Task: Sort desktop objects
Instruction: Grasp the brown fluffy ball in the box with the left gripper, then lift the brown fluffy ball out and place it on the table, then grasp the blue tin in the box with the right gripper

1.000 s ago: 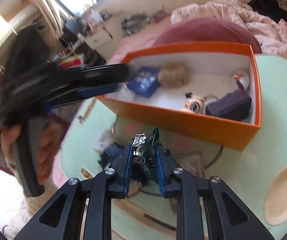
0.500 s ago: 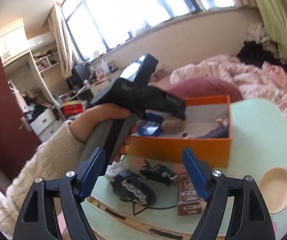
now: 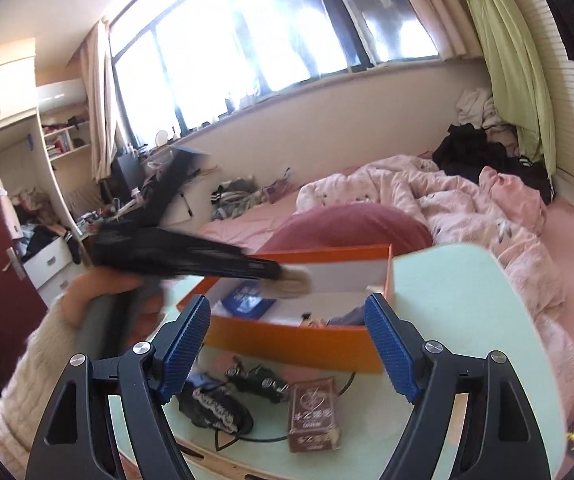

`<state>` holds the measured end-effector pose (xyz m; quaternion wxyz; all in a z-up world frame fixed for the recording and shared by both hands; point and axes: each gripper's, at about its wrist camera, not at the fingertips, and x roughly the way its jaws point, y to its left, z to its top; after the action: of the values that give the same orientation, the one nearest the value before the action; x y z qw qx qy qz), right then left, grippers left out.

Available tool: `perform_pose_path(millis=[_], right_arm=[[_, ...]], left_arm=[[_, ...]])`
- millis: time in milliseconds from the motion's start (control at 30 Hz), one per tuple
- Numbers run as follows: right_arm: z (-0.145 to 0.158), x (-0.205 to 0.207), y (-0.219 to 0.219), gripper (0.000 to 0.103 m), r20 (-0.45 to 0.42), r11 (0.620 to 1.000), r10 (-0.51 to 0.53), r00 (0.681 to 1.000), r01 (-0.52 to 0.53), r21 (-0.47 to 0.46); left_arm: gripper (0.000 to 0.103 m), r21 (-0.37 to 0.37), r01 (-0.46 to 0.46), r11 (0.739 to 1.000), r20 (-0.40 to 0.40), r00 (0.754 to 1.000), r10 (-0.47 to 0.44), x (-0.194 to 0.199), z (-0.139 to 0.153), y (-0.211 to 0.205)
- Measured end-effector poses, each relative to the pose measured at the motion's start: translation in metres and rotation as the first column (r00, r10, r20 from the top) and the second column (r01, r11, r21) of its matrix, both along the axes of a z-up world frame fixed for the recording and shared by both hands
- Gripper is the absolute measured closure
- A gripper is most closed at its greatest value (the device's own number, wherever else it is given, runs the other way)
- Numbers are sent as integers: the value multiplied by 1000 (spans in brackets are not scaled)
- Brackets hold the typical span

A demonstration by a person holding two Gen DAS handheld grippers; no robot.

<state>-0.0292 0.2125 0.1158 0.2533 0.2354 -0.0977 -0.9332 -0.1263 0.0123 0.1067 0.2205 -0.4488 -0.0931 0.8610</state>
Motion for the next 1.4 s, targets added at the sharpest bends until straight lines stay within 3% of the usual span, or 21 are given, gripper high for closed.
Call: perform_pose_path(millis=[100, 200, 267, 400, 433, 500, 600, 733, 867, 1000, 1067, 1200, 1267, 1400], right_arm=[[14, -25, -9, 23, 91, 999, 35, 995, -36, 17], [17, -62, -33, 23, 226, 993, 111, 968, -115, 5], [11, -94, -55, 23, 356, 985, 166, 919, -170, -21], [-31, -162, -103, 23, 642, 981, 183, 744, -182, -69], [-41, -174, -113, 23, 680, 983, 163, 715, -173, -54], [-55, -190, -132, 23, 715, 987, 102, 691, -161, 15], [-58, -205, -157, 23, 720, 983, 57, 692, -163, 79], [-63, -220, -184, 23, 755, 981, 2, 655, -148, 125], [-78, -227, -204, 23, 758, 954, -119, 641, -137, 265], [-79, -225, -211, 27, 709, 930, -170, 684, -127, 346], [-80, -220, -209, 36, 688, 911, -187, 702, -139, 389], [-83, -211, -194, 37, 633, 844, -241, 736, -162, 511], [-82, -212, -185, 37, 639, 850, -229, 734, -169, 499], [-74, -217, -162, 37, 653, 917, -172, 738, -122, 379]], left_arm=[[86, 64, -12, 998, -95, 995, 18, 48, 18, -31], [86, 97, -61, 993, -120, 990, 72, 84, 12, -63], [86, 90, -122, 988, -106, 986, 131, 94, 2, -76], [81, 42, -161, 986, -91, 982, 164, 100, -26, -85], [81, 46, -161, 986, -80, 983, 165, 98, -32, -87], [81, 65, -185, 981, -73, 979, 189, 98, -41, -96], [81, 110, -223, 969, -78, 970, 232, 99, -46, -111], [76, 160, -233, 959, -88, 964, 249, 104, -44, -126], [69, 202, -242, 949, -107, 958, 267, 111, -43, -137], [66, 229, -235, 945, -110, 958, 265, 115, -45, -140], [66, 234, -233, 944, -107, 959, 264, 118, -45, -141], [66, 238, -232, 943, -114, 958, 264, 119, -44, -144], [66, 243, -233, 942, -117, 957, 267, 119, -42, -144], [66, 247, -226, 942, -116, 958, 261, 120, -43, -143]])
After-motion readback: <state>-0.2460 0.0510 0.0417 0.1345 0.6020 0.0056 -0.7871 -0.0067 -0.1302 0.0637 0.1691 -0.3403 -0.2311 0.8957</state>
